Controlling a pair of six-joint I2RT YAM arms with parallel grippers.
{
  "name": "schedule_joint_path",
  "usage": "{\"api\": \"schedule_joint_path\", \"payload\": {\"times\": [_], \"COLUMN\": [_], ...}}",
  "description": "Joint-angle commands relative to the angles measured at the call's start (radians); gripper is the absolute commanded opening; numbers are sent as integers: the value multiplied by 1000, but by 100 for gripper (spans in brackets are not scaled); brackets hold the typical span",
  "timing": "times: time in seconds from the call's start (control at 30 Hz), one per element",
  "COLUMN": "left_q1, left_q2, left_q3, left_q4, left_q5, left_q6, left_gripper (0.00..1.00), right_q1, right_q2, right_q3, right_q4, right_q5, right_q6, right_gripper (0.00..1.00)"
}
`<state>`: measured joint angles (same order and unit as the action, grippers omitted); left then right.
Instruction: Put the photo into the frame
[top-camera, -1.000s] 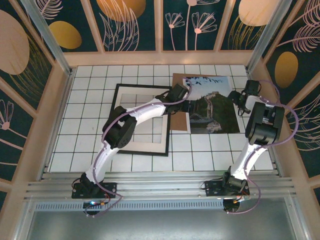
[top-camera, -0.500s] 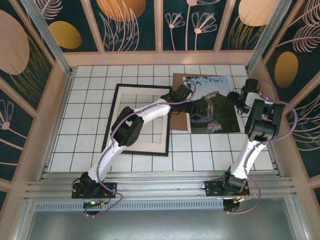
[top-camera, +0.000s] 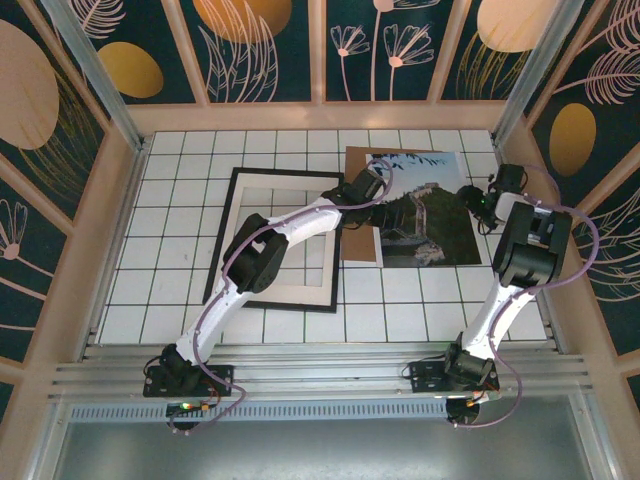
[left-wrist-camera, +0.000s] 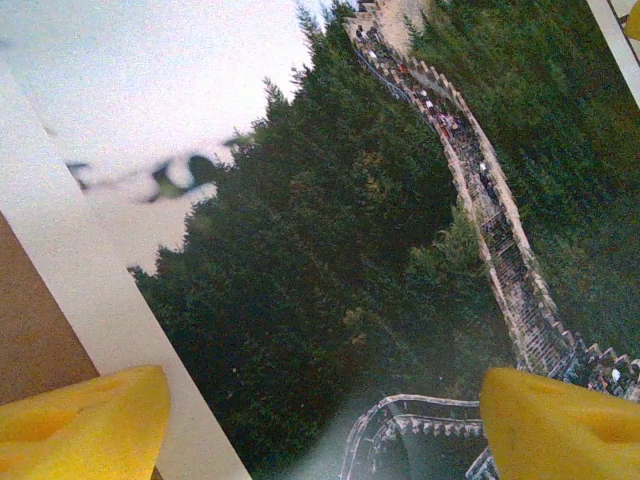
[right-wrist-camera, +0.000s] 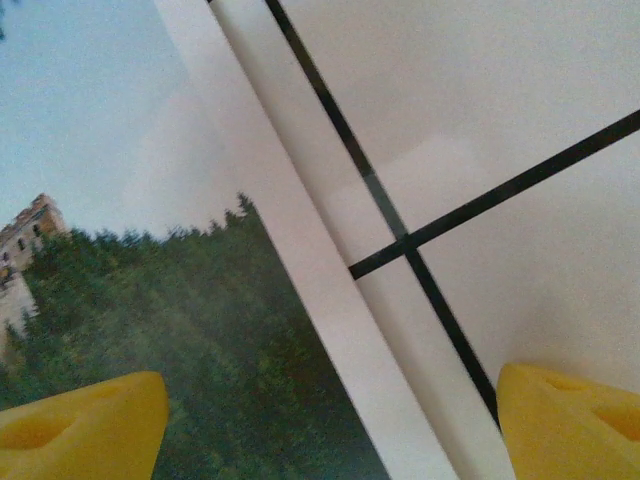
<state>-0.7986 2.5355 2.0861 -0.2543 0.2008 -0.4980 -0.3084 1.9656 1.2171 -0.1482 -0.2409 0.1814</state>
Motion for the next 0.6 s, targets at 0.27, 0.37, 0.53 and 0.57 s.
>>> {"api": "schedule_joint_path", "payload": {"times": [0.27, 0.37, 0.53, 0.57], "left_q1": [-8, -8, -8, -8], "left_q2": [16, 17, 14, 13], "left_q3": [-44, -44, -44, -44], "left_q4": [-2, -2, 0, 0], "left_q5": [29, 31, 32, 27], "left_q6": [3, 4, 1, 0], "left_gripper": [81, 82, 81, 81], "right_q1": [-8, -14, -15, -16], "right_q2": [-66, -73, -90, -99], "right_q3": [-86, -94, -107, -112], "right_q4": [1, 12, 17, 20], "right_q5": [-226, -236, -241, -238], "right_q6": [63, 64, 60, 60], "right_gripper": [84, 82, 78, 78]}}
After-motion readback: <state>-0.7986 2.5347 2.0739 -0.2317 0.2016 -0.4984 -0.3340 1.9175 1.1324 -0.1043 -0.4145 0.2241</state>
